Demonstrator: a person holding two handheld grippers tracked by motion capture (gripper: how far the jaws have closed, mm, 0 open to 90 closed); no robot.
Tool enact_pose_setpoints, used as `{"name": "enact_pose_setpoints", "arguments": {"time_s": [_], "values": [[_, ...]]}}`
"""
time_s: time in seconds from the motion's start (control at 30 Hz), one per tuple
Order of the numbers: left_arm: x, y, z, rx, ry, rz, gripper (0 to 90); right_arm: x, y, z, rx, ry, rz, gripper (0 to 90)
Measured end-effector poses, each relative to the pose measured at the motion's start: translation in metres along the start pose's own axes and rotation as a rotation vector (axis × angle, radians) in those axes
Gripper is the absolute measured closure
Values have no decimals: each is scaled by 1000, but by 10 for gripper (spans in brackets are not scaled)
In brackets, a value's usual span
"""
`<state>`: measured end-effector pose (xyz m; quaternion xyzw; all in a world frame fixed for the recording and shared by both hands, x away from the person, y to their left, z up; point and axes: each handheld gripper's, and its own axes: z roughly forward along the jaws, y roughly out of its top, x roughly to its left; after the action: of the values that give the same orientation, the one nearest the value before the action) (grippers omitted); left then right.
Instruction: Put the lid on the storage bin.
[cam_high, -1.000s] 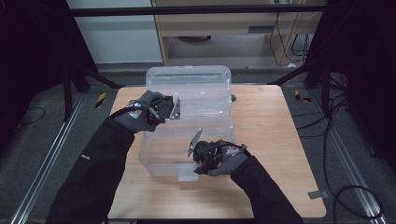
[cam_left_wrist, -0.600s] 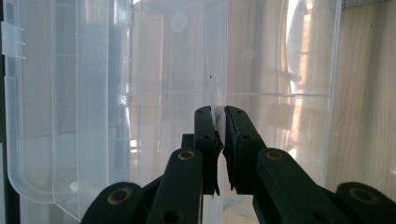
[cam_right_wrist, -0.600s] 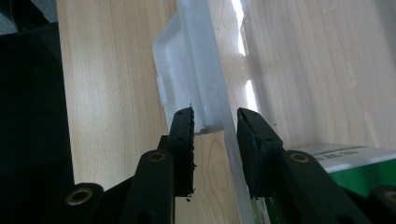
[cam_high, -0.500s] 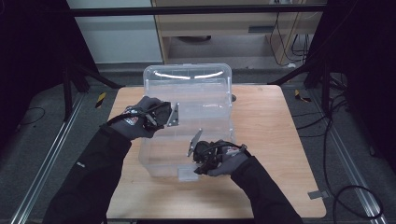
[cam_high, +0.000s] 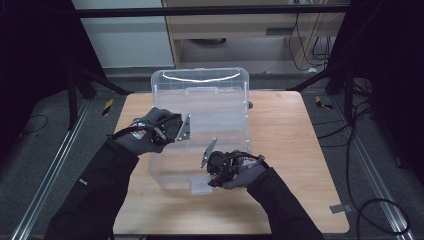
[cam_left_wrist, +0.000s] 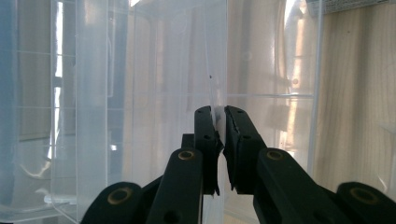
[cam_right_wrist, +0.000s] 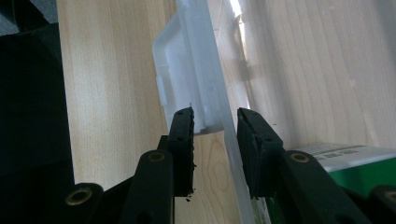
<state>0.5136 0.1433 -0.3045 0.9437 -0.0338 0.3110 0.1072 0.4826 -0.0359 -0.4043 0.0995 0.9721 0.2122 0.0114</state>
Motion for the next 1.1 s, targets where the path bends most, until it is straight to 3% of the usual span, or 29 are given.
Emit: {"name": "enact_pose_setpoints", "arguments": {"time_s": [0.27,0.63,0.83,1.1], "values": [[-6,-3,-2,-18,-17,-24,829,-1,-1,0,-4,-1,-5,676],[-11,-2,-4,-10,-33,-19,825,0,-2,-1,-13,0,-1,674],[-16,-3,-5,-13,-47,-47,823,0,-2,-1,-18,1,-1,673],[-17,-2,-6,-10,-54,-40,821,1,-4,-1,-32,-2,1,669]]}}
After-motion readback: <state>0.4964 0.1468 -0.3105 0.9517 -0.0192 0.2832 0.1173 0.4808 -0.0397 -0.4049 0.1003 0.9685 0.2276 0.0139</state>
